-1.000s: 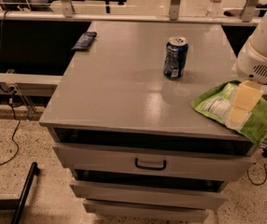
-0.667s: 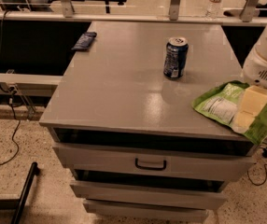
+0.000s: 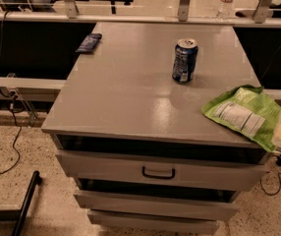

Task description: Pick green rice chip bag

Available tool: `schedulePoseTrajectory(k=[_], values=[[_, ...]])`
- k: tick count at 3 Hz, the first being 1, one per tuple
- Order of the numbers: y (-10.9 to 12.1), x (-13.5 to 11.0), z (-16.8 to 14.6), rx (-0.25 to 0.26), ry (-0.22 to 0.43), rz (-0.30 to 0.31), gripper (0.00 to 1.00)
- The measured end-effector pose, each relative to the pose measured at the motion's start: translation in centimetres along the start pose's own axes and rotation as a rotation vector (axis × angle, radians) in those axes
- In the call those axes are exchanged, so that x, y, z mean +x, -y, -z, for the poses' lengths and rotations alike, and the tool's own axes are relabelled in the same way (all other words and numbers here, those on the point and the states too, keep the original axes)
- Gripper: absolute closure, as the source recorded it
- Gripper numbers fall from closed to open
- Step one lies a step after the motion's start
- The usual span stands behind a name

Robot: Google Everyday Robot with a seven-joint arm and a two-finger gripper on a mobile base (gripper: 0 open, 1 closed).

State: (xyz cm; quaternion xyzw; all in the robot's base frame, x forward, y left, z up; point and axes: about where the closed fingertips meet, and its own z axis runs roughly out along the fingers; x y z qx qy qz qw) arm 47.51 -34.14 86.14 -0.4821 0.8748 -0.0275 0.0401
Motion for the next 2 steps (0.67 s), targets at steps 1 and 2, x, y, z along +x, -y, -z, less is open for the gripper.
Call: schedulePoseTrajectory(k=[1, 2], values=[[0.25, 1.59, -0.27, -0.01, 0.006, -0.038, 0.16], [0.14, 1.75, -0.21, -0.019, 0.031, -0.051, 0.38]])
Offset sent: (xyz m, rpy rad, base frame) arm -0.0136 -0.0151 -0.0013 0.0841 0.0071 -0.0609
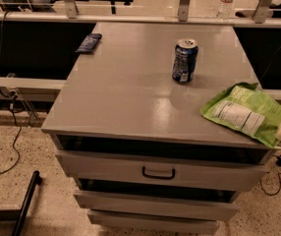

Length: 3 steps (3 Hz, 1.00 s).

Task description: Pick green rice chip bag

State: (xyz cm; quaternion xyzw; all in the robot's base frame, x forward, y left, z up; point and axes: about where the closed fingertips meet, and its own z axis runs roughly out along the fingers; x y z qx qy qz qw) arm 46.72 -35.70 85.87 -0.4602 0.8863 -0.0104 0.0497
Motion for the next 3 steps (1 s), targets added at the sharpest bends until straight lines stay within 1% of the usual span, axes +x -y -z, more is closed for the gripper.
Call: schedulePoseTrajectory(k=[1, 2, 3], values=[[-0.3, -0.6, 0.2, -0.028, 0.056, 0.003, 0.61], [-0.3, -1.0, 0.5, -0.075, 0.142, 0.001, 0.84], [0.7, -1.1, 1.3, -0.156, 0.326, -0.029, 1.0]])
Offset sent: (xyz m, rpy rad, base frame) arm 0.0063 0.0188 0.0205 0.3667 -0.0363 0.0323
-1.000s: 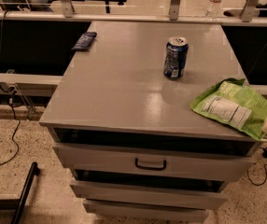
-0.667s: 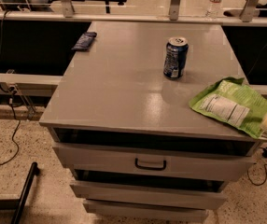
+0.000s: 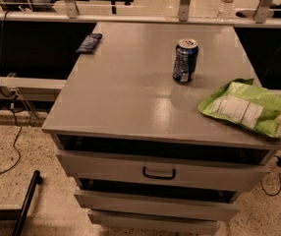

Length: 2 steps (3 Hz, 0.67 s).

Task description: Pick green rice chip bag

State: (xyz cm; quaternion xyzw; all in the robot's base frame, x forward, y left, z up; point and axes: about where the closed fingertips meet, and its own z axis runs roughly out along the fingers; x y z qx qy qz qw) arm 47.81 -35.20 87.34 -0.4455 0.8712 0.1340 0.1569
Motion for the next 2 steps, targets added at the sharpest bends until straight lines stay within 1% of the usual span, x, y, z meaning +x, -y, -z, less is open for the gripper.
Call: schedulePoseTrajectory(k=[2], values=[[1.01, 0.36, 1.25, -0.053, 0.174, -0.048, 1.0]])
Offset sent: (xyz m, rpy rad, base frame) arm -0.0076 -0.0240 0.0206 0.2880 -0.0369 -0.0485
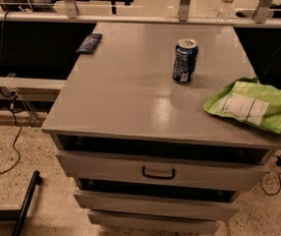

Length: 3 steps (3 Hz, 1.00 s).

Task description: Pick green rice chip bag

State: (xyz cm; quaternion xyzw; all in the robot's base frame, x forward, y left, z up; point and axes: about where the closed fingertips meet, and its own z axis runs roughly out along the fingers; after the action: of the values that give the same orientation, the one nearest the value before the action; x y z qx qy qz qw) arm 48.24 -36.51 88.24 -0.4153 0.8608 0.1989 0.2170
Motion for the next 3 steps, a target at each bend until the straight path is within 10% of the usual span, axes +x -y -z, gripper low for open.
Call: schedulePoseTrajectory(k=[3], values=[[0.11, -0.6, 1.27, -0.052, 0.201, -0.018, 1.0]])
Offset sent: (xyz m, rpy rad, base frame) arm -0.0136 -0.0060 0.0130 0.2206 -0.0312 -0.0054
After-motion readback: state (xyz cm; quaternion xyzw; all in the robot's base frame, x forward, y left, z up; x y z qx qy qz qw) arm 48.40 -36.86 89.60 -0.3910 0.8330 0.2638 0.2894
